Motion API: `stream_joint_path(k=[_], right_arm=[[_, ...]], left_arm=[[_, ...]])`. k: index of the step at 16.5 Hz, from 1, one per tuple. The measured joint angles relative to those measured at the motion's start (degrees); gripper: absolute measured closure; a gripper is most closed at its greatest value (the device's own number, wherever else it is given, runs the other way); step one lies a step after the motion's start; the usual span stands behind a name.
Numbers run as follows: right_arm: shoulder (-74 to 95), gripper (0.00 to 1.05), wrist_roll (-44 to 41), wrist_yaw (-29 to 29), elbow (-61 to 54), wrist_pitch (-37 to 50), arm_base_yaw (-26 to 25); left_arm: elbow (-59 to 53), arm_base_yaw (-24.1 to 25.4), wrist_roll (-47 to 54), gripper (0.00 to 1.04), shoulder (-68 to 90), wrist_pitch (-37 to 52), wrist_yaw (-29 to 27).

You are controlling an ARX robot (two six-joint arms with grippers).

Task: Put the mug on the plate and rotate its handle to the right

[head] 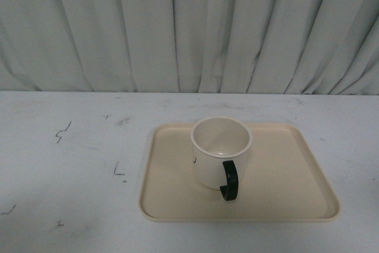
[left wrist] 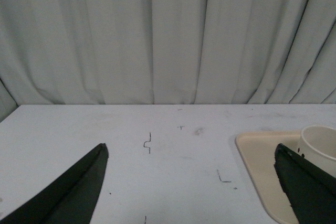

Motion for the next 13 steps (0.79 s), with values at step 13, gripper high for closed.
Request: stream_joint_path(k=[13], right_arm=[[53.7, 0.06, 10.4, -6.0, 26.5, -4.9, 6.8]], left_arm=[[0.0, 0.0, 0.0, 0.07, 0.0, 0.0, 0.0]])
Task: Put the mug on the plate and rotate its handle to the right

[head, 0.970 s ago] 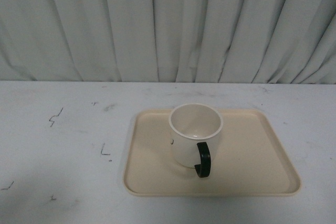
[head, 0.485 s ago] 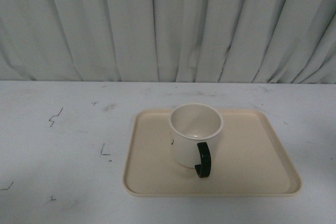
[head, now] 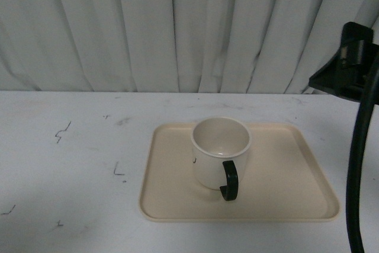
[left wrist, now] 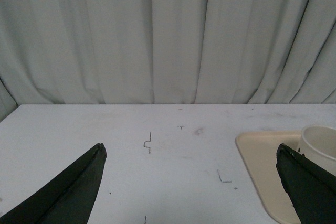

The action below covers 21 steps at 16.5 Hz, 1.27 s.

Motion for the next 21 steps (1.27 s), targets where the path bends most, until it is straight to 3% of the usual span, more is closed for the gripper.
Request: stream_joint_path(k=[7, 18, 19, 21], right_arm=[[15.8, 0.06, 0.8, 4.2, 8.1, 3.2, 6.6], [30.8, 0.06, 4.0, 8.2, 18.0, 5.1, 11.2], [32.2, 0.08, 4.0, 9.1, 19.2, 4.5, 11.7], [34.4, 0.29, 3.5, 9.7, 20.8, 3.3, 12.0]], left_arm=[[0.0, 0.0, 0.0, 0.07, 0.0, 0.0, 0.0], [0.0, 0.0, 0.0, 0.07, 0.0, 0.0, 0.0], [0.0, 0.0, 0.0, 0.07, 0.0, 0.0, 0.0], [0.0, 0.0, 0.0, 0.07, 0.0, 0.0, 0.0]])
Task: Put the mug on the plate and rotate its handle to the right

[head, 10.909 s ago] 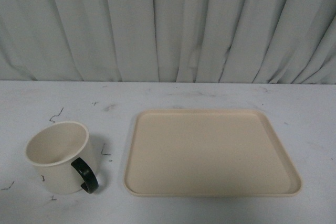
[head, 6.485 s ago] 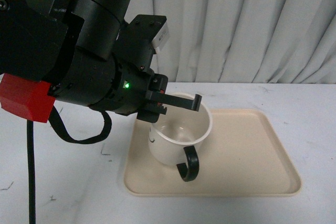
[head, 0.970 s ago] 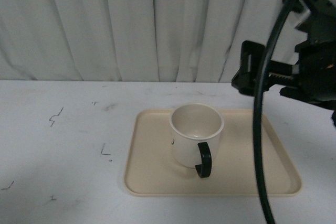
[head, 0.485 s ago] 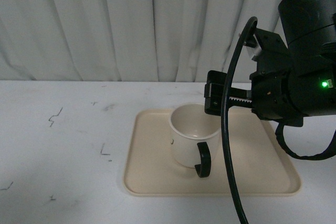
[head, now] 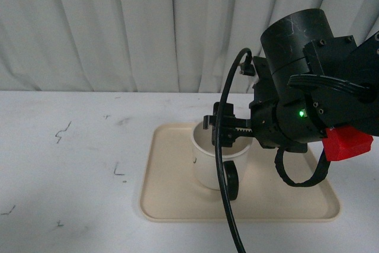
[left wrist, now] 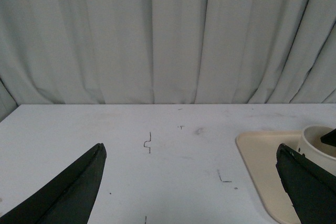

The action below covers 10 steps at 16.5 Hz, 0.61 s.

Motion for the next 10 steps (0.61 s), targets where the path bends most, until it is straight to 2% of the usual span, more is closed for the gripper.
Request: stream_joint_path(k=[3, 5, 6, 7, 10], right_arm=[[1.1, 0.6, -2.5, 0.0, 1.4, -0.3, -0.3], [0.9, 0.86, -7.0, -2.8, 1.4, 0.5, -1.0], [0.5, 0.94, -9.3, -3.8, 1.4, 0.0, -1.3], [-0.3, 1.01, -13.3, -5.9, 1.4, 0.2, -2.0], [-3.3, 1.01, -26.7, -12.0, 2.6, -0.4, -4.2]], left_arm=[[0.0, 0.0, 0.0, 0.07, 0.0, 0.0, 0.0], [0.0, 0.0, 0.0, 0.07, 0.0, 0.0, 0.0], [0.0, 0.0, 0.0, 0.07, 0.0, 0.0, 0.0], [0.0, 0.0, 0.0, 0.07, 0.0, 0.0, 0.0], [0.0, 0.0, 0.0, 0.07, 0.0, 0.0, 0.0]])
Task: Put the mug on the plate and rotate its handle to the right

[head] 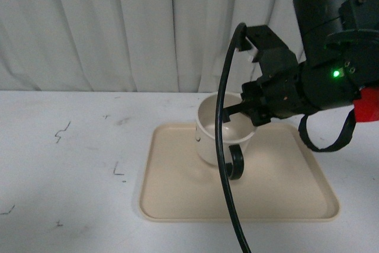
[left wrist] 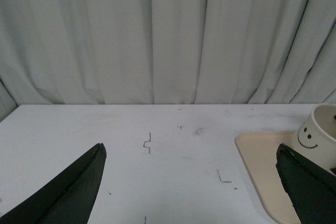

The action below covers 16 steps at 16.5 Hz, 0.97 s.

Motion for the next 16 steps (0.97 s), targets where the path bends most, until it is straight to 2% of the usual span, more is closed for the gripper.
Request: stream_joint_path(k=[2, 4, 8, 10, 13, 16], right_arm=[[-1.4, 1.01, -8.3, -4.4, 0.3, 1.3, -1.1], [-2.7, 1.01, -17.7, -6.5, 0.4, -2.4, -2.1], [-2.8, 1.01, -34.8, -13.6, 4.1, -16.2, -3.6], [-2.9, 1.01, -53.2, -17.9, 7.7, -29.5, -5.7], [-1.5, 1.01, -65.4, -20.7, 8.9, -30.0, -9.0], [2.9, 1.01, -73.0, -23.5, 12.1, -33.1, -10.3]], left_arm=[[0.0, 0.0, 0.0, 0.07, 0.0, 0.0, 0.0], [0.0, 0.0, 0.0, 0.07, 0.0, 0.0, 0.0], [0.0, 0.0, 0.0, 0.07, 0.0, 0.0, 0.0], [0.0, 0.0, 0.0, 0.07, 0.0, 0.0, 0.0], [0.0, 0.0, 0.0, 0.07, 0.0, 0.0, 0.0], [0.0, 0.0, 0.0, 0.07, 0.0, 0.0, 0.0]])
